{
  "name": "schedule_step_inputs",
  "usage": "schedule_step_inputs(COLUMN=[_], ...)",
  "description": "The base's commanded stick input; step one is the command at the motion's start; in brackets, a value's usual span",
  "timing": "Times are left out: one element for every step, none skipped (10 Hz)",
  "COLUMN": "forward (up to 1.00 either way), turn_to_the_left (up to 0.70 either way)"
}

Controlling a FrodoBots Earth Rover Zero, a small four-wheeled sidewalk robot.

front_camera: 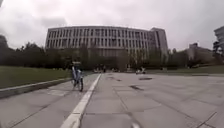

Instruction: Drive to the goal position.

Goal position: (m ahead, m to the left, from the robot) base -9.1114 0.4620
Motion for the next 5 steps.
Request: schedule_step_inputs(forward=[0.7, 0.7, 0.7, 0.7, 0.7], turn_to_the_left=[0.0, 0.0, 0.0, 0.0, 0.0])
